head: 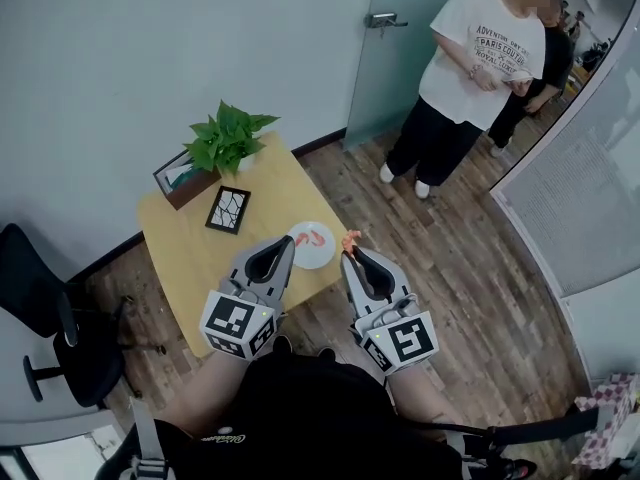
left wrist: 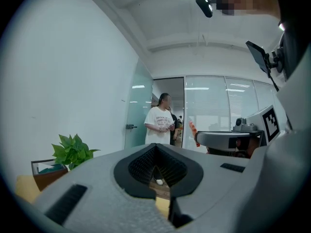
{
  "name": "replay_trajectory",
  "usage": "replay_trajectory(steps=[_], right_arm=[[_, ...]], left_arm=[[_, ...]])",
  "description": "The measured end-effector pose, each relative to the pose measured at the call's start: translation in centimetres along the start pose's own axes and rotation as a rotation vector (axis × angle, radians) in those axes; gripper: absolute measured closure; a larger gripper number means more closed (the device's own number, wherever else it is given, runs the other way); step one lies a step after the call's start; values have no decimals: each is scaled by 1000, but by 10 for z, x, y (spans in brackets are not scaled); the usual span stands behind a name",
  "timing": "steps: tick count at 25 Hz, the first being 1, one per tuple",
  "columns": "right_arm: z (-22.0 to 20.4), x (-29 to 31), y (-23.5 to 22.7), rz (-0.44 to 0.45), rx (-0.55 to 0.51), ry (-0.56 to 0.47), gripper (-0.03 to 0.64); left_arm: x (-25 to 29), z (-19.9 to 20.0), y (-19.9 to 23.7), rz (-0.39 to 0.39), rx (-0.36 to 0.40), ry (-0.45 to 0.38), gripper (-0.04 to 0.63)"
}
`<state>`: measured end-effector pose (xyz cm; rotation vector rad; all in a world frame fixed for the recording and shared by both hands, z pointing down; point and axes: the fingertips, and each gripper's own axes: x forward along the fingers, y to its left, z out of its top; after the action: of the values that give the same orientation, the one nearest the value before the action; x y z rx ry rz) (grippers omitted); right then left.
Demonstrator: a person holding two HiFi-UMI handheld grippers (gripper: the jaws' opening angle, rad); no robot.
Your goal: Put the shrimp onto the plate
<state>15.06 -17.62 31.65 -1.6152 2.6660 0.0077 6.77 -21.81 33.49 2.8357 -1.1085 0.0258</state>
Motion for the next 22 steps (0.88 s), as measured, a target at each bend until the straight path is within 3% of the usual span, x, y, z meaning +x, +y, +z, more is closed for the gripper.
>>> replay_trajectory(steps=[6, 22], right_arm=[[4, 19, 9, -5, -5, -6, 571], [-41, 36, 13, -16, 43, 102, 571]], left_arm=[[0, 6, 11, -16, 1, -9, 594], [3, -31, 32, -17, -53, 72, 595]])
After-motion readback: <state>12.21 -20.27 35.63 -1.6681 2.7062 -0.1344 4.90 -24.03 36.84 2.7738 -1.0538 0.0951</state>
